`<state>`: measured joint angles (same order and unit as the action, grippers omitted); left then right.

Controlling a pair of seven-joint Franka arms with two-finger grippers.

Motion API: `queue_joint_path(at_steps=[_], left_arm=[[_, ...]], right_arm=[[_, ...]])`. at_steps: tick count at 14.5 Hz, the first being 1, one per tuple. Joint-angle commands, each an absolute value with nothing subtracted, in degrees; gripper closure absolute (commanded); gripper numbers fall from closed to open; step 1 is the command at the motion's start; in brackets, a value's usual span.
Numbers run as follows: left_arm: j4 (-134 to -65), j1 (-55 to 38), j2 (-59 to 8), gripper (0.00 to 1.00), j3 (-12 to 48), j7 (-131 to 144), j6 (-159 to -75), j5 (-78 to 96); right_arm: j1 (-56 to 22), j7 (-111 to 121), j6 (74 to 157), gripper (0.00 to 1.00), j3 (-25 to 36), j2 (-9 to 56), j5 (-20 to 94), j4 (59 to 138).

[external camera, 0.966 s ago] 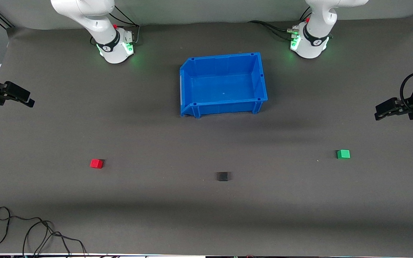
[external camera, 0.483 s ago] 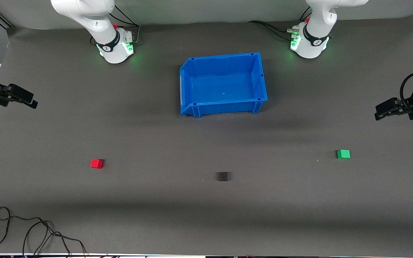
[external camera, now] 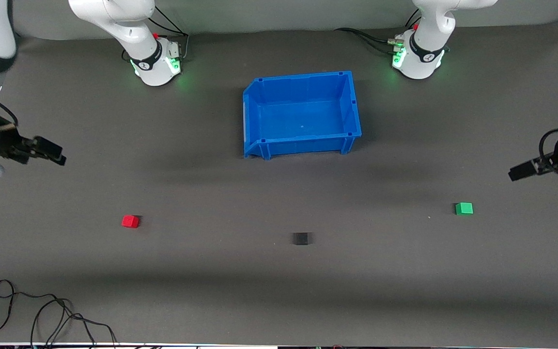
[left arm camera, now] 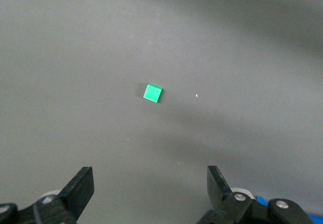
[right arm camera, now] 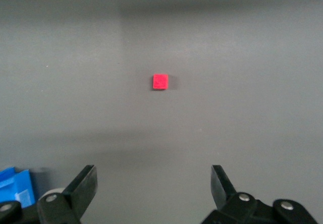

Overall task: Attach green and red cubes to black cube
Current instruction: 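Lower the right gripper to the red cube while the left gripper reaches the green cube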

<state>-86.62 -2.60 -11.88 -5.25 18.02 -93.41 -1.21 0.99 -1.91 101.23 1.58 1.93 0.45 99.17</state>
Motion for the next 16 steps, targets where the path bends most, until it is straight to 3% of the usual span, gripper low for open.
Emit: queue_joint_path(at_steps=[1,4,10,16], left_arm=[[-86.8,-1.9,-15.2,0.0,-5.3,29.4,-94.0,-2.1],[-87.9,-1.1,-19.4,0.0,-5.3,45.1,-96.8,-2.3],[-93.7,0.2,-26.1,0.0,-5.0,70.0,-106.6,0.8],[-102.8,1.1,-27.3,0.05,-5.3,72.2,-117.7,6.9]], right_arm=[[1.8,-0.5,105.3,0.0,1.1,8.1,-0.5,97.5],[1.0,-0.6,110.0,0.0,1.1,16.2,-0.4,95.3],[1.1,-0.8,116.4,0.0,1.1,25.6,0.3,96.1],[2.0,-0.8,129.3,0.0,1.2,30.8,0.3,100.8]])
